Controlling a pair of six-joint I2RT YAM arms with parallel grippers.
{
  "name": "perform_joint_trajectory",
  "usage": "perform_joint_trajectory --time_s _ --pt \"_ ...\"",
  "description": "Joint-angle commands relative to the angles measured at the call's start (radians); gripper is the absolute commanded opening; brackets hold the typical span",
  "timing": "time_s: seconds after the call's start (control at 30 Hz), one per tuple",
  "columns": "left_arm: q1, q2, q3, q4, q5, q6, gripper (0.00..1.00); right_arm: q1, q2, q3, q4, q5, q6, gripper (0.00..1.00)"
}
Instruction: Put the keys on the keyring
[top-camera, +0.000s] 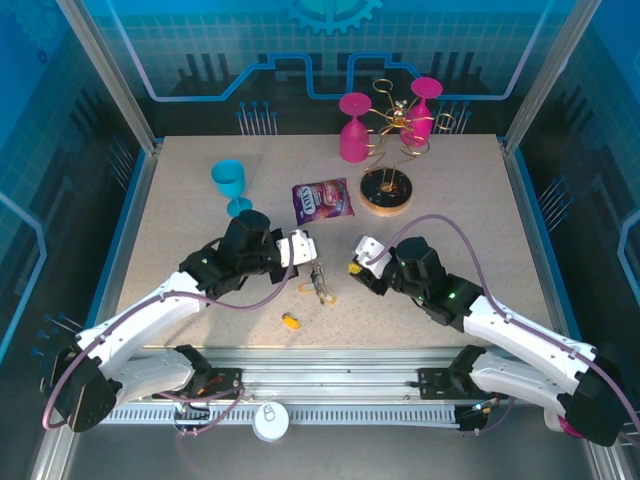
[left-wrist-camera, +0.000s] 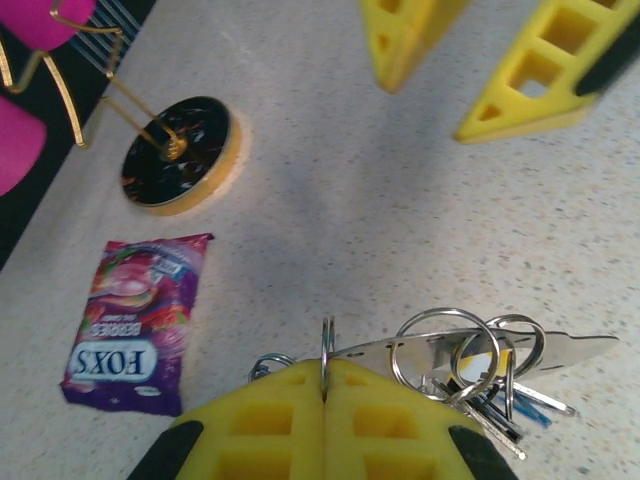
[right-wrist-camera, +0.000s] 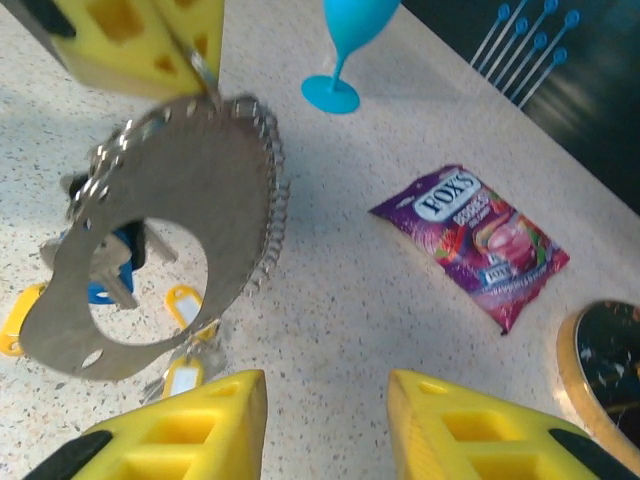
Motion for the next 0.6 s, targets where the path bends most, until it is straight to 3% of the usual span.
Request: perform_joint_trajectory --time_s 0.0,0.13,0.27,0.47,0.57 --pt "0.010 0.010 0.041 0.053 -0.076 -0.076 0.00 -0.004 0.007 0.044 -0.052 0.027 0.084 0.35" --pt "0.047 0.024 0.026 0.094 -0.109 -0.162 0.00 0.027 0.048 0.038 -0.040 0.012 0.166 0.32" --pt "0.086 0.041 -0.003 0.166 -0.108 -0.250 0.00 0.121 0.128 -0.001 0.046 0.012 0.271 0.29" --pt "0.115 0.087 -0.037 0.267 -0.100 -0.349 0.00 0.342 0.330 -0.096 0.437 0.058 0.261 0.31" --pt "0.135 0.097 -0.059 0.318 -0.104 -0.402 0.00 0.408 0.472 -0.069 0.549 0.092 0.256 0.33"
